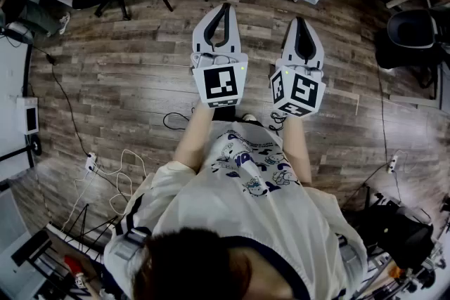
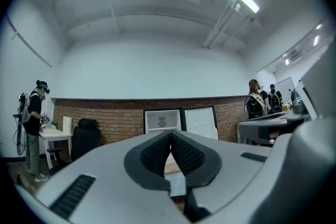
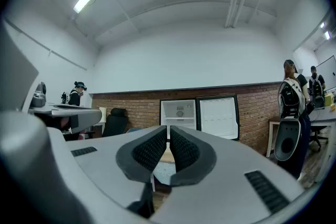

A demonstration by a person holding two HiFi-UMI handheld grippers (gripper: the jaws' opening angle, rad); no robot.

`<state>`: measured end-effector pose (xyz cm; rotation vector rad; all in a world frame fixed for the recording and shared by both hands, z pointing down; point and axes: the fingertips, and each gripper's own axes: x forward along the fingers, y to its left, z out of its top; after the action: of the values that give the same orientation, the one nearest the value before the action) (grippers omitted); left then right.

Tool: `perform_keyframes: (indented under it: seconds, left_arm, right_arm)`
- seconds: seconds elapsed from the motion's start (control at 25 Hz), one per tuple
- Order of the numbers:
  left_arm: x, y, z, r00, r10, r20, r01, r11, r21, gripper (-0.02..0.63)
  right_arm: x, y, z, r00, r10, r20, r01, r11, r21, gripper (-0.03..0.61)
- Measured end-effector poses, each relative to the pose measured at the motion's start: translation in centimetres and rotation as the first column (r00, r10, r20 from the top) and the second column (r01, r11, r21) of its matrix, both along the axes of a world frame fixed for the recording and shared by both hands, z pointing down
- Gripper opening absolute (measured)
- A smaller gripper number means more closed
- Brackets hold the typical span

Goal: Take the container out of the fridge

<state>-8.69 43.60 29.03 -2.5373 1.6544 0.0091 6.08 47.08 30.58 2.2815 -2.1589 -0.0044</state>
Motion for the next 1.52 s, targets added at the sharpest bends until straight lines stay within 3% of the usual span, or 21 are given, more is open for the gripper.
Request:
perform_keyframes:
  seconds: [0.72, 1.52]
  left_arm:
    - [-1.4, -2.7, 0.5, 1.0, 0.0, 0.0, 0.0, 1.0, -0.004, 0.018]
    - [-3.8, -9.7, 3.0, 0.999, 0.037, 0.01, -0.037, 0.997, -0.064, 0.018]
  right_arm:
    - [-1.5, -2.8, 0.3, 1.0, 0.003, -0.001, -0.003, 1.0, 0.001, 0.041]
    - [-4.1, -9.1, 3.2, 0.999, 0.017, 0.048, -0.013, 0.996, -0.083, 0.041]
